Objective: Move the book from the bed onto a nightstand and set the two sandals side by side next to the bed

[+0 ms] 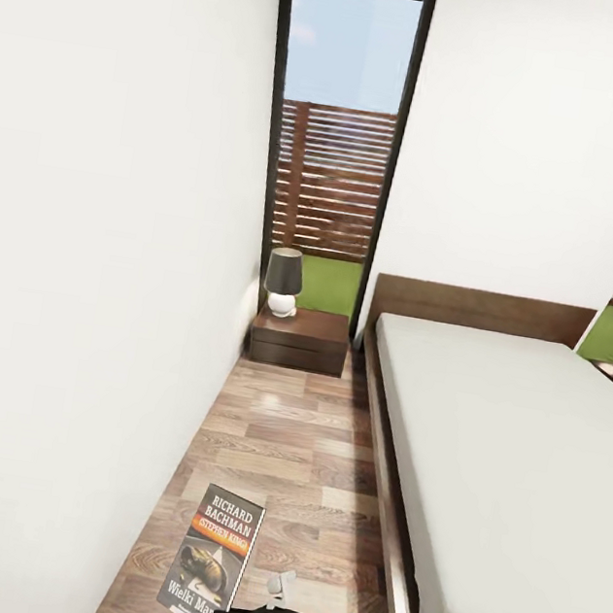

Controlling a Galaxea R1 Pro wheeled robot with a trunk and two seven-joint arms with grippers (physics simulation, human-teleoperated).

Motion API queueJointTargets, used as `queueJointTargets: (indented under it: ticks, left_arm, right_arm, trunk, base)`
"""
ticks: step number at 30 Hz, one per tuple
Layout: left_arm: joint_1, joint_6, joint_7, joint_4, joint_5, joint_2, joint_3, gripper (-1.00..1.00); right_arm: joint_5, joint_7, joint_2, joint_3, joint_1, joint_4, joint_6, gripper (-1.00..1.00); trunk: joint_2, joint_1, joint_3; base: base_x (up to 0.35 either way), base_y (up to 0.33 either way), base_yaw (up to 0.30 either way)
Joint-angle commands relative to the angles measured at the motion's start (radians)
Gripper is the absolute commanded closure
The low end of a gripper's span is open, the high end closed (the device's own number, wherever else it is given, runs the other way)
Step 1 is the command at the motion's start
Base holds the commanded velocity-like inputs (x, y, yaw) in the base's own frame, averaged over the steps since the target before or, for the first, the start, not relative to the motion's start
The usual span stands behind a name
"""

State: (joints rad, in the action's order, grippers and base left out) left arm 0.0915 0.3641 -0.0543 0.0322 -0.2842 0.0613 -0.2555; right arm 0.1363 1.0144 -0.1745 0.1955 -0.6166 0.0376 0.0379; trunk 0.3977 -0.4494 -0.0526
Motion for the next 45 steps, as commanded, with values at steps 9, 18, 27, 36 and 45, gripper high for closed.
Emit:
queueJointTargets:
  ticks: [9,18,27,36,45]
  left_arm:
    - [0.001,0.003,-0.004,0.000,-0.006,0.000,-0.009,-1.00]
    - [0.001,0.003,-0.004,0.000,-0.006,0.000,-0.009,-1.00]
    - [0.001,0.003,-0.004,0.000,-0.006,0.000,-0.009,-1.00]
    - [0.001,0.003,-0.004,0.000,-0.006,0.000,-0.009,-1.00]
    - [0.001,0.003,-0.004,0.000,-0.006,0.000,-0.009,-1.00]
  right_arm:
    - [0.009,0.001,0.000,0.010,-0.002,0.002,0.004,1.00]
    - [0.009,0.001,0.000,0.010,-0.002,0.002,0.005,1.00]
    - [0.009,0.000,0.000,0.009,-0.002,0.002,0.005,1.00]
    - [0.009,0.000,0.000,0.010,-0.002,0.002,0.005,1.00]
    - [0.009,0.000,0.000,0.010,-0.002,0.002,0.005,1.00]
  trunk:
    - [0.002,-0.001,-0.002]
    - [0.002,-0.001,-0.002]
    - [0.002,-0.001,-0.002]
    - [0.002,-0.001,-0.002]
    - [0.002,-0.001,-0.002]
  base:
    - [0.000,0.000,0.000]
    - [0.000,0.000,0.000]
    - [0.000,0.000,0.000]
    - [0.000,0.000,0.000]
    - [0.022,0.000,0.000]
